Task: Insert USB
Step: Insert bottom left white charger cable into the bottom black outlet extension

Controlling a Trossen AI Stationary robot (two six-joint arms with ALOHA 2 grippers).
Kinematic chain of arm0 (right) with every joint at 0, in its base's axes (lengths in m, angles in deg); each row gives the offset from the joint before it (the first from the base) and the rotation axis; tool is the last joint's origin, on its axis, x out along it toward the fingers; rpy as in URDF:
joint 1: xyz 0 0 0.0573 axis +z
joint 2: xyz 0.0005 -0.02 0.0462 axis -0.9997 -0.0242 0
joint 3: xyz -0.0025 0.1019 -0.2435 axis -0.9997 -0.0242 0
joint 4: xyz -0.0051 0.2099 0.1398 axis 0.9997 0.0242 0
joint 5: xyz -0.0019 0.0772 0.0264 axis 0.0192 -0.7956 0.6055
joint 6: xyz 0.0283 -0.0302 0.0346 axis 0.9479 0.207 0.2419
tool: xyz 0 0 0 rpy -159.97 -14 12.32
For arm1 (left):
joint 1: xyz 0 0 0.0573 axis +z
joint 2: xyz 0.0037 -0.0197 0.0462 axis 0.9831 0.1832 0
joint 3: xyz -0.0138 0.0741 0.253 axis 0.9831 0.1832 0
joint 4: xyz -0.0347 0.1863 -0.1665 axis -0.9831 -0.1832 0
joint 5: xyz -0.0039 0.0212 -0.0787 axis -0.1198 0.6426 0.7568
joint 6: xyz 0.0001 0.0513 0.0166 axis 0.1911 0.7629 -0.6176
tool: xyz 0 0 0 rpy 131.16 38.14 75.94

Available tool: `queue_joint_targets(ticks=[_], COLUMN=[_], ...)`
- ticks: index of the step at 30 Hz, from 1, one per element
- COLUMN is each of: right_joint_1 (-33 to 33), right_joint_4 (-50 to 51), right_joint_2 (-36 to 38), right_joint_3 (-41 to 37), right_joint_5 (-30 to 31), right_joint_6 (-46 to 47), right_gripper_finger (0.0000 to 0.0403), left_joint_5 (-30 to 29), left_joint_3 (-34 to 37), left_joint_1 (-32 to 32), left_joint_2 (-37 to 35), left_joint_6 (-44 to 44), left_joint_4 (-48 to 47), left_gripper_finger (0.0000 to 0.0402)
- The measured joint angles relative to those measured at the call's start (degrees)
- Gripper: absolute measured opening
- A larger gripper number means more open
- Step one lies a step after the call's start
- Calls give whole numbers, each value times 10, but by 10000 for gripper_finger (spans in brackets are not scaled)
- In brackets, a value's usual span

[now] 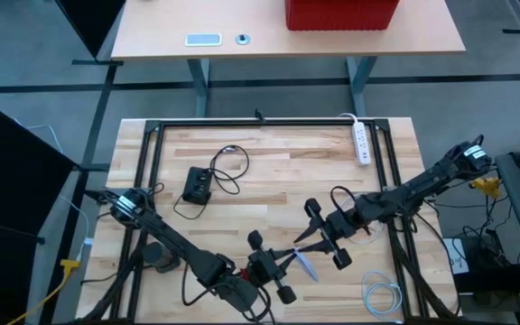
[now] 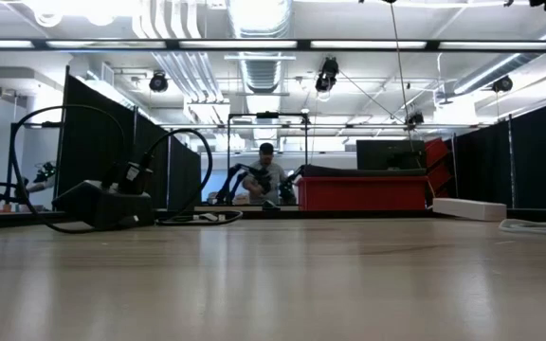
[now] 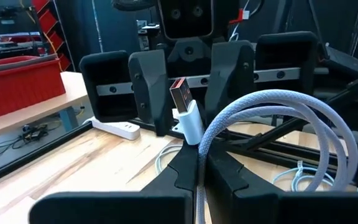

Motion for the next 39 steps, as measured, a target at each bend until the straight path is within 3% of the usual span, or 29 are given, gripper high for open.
queue_joint_targets(ticks=[10, 21, 29, 33, 39], right_joint_1=[0, 1, 1, -1, -2], right_joint_4=[-13, -11, -5, 15, 65], right_joint_2=[-5, -4, 13, 34, 72], right_joint_3=[0, 0, 0, 0, -1], right_joint_5=[-1, -9, 5, 46, 55], right_joint_6=[0, -24, -47, -76, -109], right_gripper_finger=[85, 14, 14, 14, 14], left_joint_5=[21, 60, 50, 13, 19], left_joint_3=[0, 0, 0, 0, -1], left_joint_1=[7, 21, 8, -6, -11], left_joint_2=[0, 0, -9, -26, -75], left_joint_6=[58, 96, 90, 65, -87], left_joint_4=[29, 40, 42, 23, -155], left_gripper_finger=[2, 2, 13, 42, 89])
